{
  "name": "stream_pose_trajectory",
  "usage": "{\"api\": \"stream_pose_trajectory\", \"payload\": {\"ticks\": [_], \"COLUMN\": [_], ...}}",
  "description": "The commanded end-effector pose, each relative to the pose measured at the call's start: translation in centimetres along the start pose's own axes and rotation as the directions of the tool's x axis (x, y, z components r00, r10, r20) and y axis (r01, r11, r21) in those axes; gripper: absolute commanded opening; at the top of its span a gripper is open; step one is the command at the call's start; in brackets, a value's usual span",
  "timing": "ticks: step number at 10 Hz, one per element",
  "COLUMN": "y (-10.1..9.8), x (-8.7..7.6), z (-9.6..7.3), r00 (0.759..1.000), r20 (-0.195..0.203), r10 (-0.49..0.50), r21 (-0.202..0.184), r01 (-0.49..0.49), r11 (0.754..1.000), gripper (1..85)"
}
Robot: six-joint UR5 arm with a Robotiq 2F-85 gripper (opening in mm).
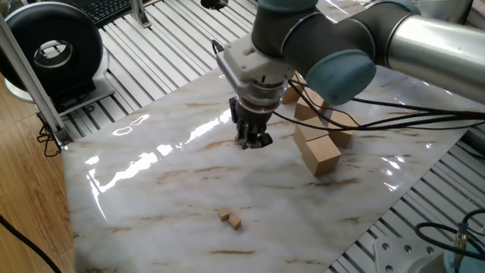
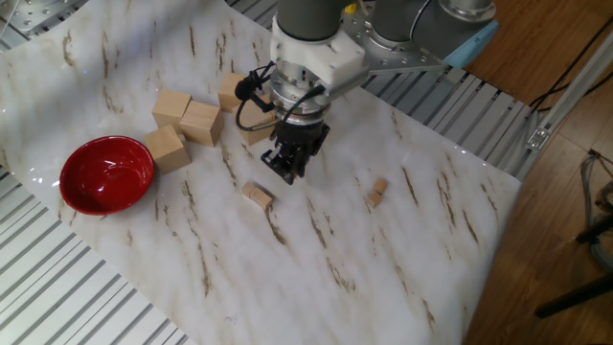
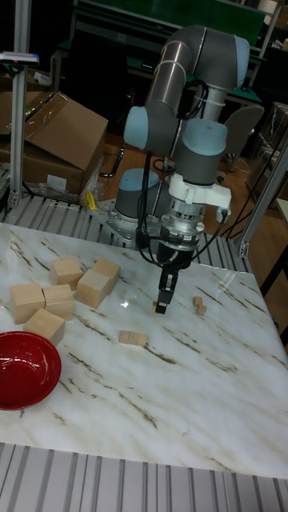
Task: Stack the blocks into a pyramid shape
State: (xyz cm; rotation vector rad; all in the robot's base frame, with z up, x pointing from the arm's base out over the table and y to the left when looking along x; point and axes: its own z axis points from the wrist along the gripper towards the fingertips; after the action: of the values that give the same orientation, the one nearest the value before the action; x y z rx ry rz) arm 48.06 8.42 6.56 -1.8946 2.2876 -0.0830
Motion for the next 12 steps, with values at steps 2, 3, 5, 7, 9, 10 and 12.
{"api": "stream_pose_trajectory", "payload": {"ticks": [2, 3, 5, 7, 9, 10, 12], "y": [-2.6, -2.7, -3.1, -2.8, -3.9, -4.7, -6.1], "x": [0.2, -0.4, -0.7, -0.7, -0.2, -0.1, -0.3], "z": [-0.3, -0.3, -0.4, -0.3, -1.4, -2.1, -3.0], "r00": [0.995, 0.992, 0.988, 0.988, 0.991, 0.991, 0.992], "r20": [0.014, 0.041, 0.057, 0.054, 0.05, 0.051, 0.063], "r10": [0.101, 0.121, 0.144, 0.148, 0.128, 0.12, 0.105], "r21": [0.095, 0.095, 0.109, 0.095, 0.06, 0.037, -0.006], "r01": [-0.102, -0.124, -0.149, -0.152, -0.13, -0.122, -0.105], "r11": [0.99, 0.988, 0.983, 0.984, 0.99, 0.992, 0.994], "gripper": [1.0, 1.0, 1.0, 1.0, 1.0, 1.0, 1.0]}}
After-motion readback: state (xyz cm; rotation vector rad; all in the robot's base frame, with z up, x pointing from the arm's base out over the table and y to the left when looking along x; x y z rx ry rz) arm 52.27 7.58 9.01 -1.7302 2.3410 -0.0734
